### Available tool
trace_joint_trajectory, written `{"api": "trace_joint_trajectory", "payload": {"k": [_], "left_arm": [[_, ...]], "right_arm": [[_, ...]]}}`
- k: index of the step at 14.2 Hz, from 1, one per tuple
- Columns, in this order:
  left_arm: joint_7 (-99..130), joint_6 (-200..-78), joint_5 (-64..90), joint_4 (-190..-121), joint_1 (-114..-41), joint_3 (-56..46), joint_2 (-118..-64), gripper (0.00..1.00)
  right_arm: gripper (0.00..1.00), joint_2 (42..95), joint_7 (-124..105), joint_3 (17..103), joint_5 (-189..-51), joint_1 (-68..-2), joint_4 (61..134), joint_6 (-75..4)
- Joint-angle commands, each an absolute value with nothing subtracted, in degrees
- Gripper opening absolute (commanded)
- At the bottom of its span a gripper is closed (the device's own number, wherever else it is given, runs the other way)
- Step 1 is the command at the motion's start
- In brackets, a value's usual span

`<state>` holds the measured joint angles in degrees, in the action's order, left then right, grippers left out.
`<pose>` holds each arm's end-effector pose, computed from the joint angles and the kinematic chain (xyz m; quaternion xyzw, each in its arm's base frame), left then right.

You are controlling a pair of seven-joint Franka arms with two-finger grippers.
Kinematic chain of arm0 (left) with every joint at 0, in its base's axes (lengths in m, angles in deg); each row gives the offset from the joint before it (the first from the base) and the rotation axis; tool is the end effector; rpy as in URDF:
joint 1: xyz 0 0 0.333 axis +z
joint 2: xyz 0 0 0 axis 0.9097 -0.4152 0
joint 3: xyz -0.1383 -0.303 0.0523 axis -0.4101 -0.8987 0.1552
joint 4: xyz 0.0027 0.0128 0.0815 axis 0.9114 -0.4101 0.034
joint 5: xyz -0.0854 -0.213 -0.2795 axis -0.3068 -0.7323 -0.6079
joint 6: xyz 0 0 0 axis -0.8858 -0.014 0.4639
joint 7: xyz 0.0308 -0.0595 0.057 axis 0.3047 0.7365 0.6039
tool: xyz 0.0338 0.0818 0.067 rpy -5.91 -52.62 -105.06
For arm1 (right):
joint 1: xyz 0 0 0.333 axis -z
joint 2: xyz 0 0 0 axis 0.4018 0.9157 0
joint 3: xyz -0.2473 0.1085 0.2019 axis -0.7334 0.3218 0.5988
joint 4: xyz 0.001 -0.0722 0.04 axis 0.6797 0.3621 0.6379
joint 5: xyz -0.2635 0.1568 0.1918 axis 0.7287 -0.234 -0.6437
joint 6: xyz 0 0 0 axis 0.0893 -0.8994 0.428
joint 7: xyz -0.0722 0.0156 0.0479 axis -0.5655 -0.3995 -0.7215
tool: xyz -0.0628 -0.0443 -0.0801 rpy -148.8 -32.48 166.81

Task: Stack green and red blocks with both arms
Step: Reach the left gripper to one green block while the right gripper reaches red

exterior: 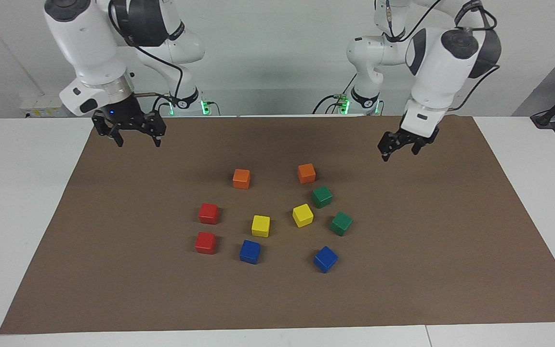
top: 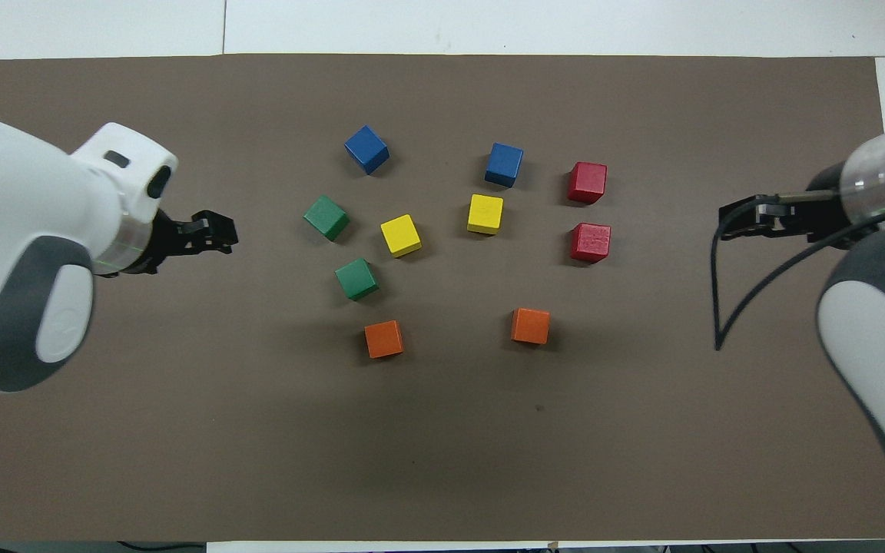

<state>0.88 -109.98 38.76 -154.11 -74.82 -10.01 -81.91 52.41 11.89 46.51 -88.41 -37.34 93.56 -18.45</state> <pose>0.5132 -0.1596 0.5259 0.9939 0.1102 0.0101 0.0007 0.5254 0.0657 0.5929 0.9988 -0.0462 0.0157 0.0063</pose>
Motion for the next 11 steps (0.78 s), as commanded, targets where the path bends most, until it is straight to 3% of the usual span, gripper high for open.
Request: {"api": "trace_joint_trajectory", "payload": {"k": [1, 7, 11], "left_arm": [[-9.3, -117.2, 38.6, -154.7, -80.1, -9.3, -87.5, 1.00], [-24.3, -130.8, 38.8, -154.7, -87.7, -9.1, -99.2, 1.00], [-24.0, -131.5, 38.9, -155.6, -87.4, -9.1, -99.9, 1.00]], "right_arm": [[1.00, 56.4, 21.1, 46.7, -88.7, -39.9, 97.0, -25.6], [1.00, 68.9, 33.2, 46.8, -93.2, -44.2, 97.4, -41.1], [1.00, 74.5, 33.6, 46.9, -93.4, -44.3, 97.5, -45.8]]}}
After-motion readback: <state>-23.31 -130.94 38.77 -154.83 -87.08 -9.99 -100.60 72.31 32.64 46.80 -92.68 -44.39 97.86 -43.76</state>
